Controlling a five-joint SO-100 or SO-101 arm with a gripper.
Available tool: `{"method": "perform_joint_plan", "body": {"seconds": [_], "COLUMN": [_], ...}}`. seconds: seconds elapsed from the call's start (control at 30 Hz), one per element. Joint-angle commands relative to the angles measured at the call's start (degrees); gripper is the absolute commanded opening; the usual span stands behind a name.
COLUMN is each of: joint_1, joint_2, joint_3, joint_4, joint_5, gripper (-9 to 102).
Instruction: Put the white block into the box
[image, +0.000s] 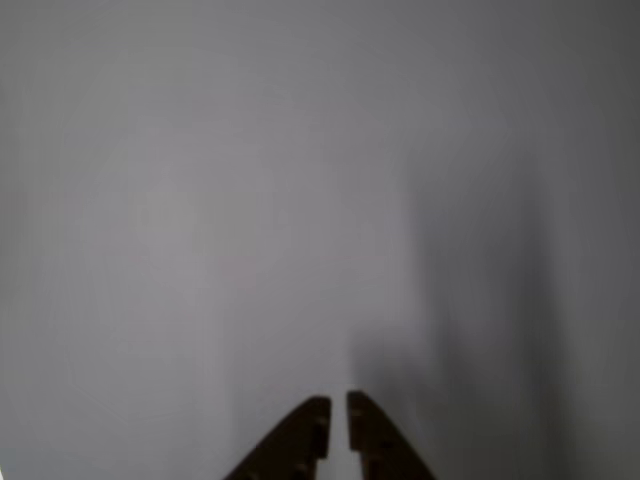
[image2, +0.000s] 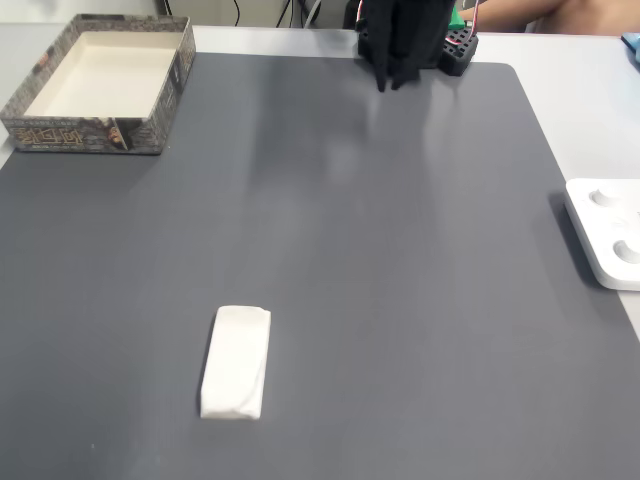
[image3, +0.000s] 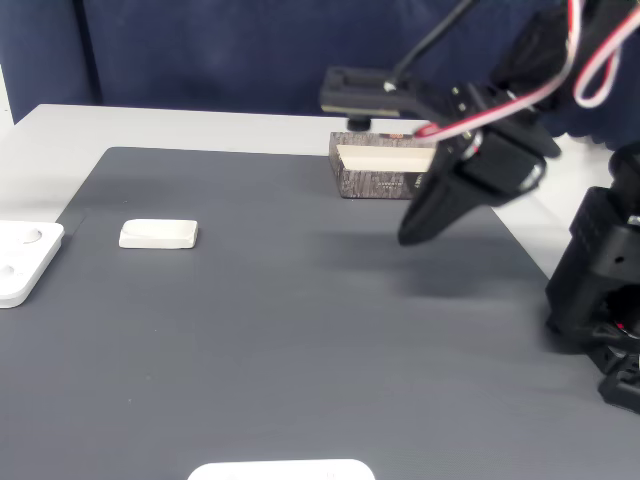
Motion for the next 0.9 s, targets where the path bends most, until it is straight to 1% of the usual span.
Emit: {"method": "perform_joint_plan", "body": {"seconds": [0.0, 0.17, 0.4, 0.63, 0.8, 0.87], "joint_1": [1.3, 1.4, 2.4, 2.1, 3.1, 3.5], "joint_2": [-9.5, -17.8, -28.1, -37.9, -45.6, -48.5], "joint_3": [-12.1, -18.6, -27.9, -34.2, -41.9, -46.3], "joint_4": [-1.6, -5.2, -5.4, -11.9, -11.1, -9.8], "joint_5": [2.0, 1.9, 1.9, 1.3, 1.6, 4.2], "gripper": [-2, -2, -2, -2, -2, -2]}}
